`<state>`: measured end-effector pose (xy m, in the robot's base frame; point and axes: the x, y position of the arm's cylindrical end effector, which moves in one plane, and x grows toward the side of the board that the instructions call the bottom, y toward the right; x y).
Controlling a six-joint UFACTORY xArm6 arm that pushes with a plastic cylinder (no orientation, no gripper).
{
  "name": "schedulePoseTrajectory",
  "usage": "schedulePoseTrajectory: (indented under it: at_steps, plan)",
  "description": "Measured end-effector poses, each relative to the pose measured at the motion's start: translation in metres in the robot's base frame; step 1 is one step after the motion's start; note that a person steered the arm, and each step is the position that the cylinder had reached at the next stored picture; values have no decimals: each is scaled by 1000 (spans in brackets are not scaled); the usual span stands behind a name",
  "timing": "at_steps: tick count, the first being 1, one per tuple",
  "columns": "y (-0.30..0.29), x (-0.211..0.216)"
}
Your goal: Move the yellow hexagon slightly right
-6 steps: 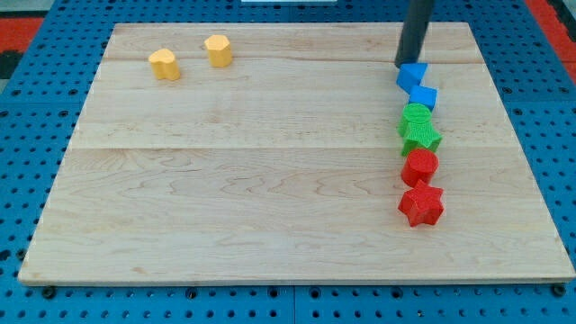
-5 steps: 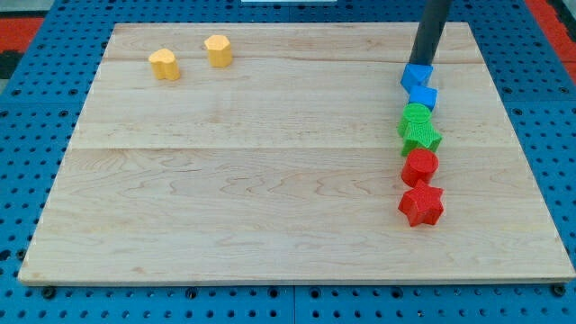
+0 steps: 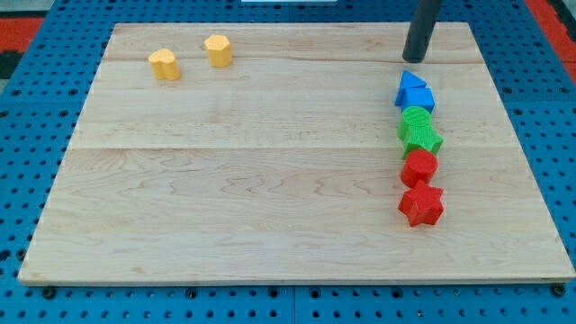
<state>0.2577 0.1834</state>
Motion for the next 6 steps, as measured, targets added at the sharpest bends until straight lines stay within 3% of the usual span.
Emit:
schedulePoseTrajectory:
  at_steps: [1,2,4,6]
  plan:
    - [-44,-46]
    - [-116,-65]
    - [-335,-65]
    - [-319,13]
